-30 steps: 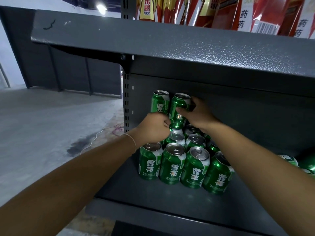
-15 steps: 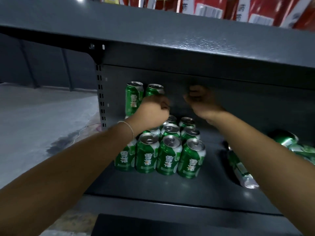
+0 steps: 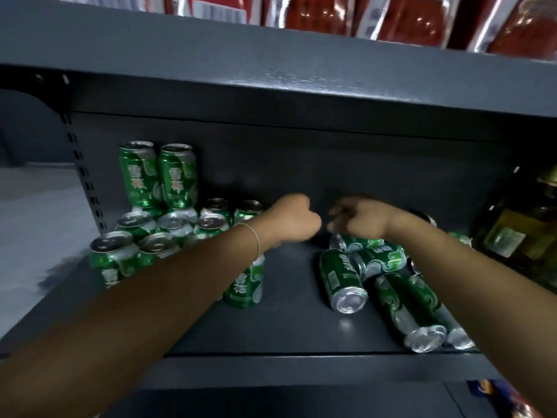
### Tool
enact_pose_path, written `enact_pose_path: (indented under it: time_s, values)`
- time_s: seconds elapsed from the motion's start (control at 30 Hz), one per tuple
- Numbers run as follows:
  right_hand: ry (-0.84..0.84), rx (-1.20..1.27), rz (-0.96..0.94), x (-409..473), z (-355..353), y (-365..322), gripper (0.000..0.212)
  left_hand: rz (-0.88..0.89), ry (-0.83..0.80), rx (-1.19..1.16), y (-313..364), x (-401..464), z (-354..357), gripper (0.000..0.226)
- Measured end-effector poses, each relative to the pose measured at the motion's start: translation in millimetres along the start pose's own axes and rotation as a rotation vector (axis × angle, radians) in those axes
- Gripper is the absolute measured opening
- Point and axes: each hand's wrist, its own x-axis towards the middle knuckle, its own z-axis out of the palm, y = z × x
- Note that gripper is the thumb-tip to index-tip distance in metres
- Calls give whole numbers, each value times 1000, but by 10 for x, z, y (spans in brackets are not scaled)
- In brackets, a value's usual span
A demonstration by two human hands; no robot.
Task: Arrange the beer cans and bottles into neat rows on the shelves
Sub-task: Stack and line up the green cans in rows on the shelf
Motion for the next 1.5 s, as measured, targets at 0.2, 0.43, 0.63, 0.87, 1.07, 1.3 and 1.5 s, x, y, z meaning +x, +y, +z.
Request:
enact_pose_path:
  time_s: [0.2, 0.43, 0.63, 0.87, 1.07, 1.3, 1.5]
  values:
    - [-495, -170, -136, -79, 70, 208, 104, -253, -107, -92, 104, 8, 315, 22]
    - [-521, -413, -186, -80, 141, 261, 131, -387, -138, -308, 75, -49, 459, 14]
    - [-369, -213, -245, -136, 262, 331, 134, -444, -138, -346, 84, -132, 554, 19]
    - [-160, 8, -390, -149, -15, 129, 132, -443, -194, -482, 98, -91, 378, 40]
    - [90, -175, -570, -193, -307, -234, 136, -294, -118, -694, 126, -29, -35, 23]
    - [159, -217, -619, -263, -393, -708, 132, -233, -44, -866, -18, -66, -386, 17]
    - [89, 542, -350, -41, -360, -958, 98, -149, 124, -775, -280, -156, -648, 28]
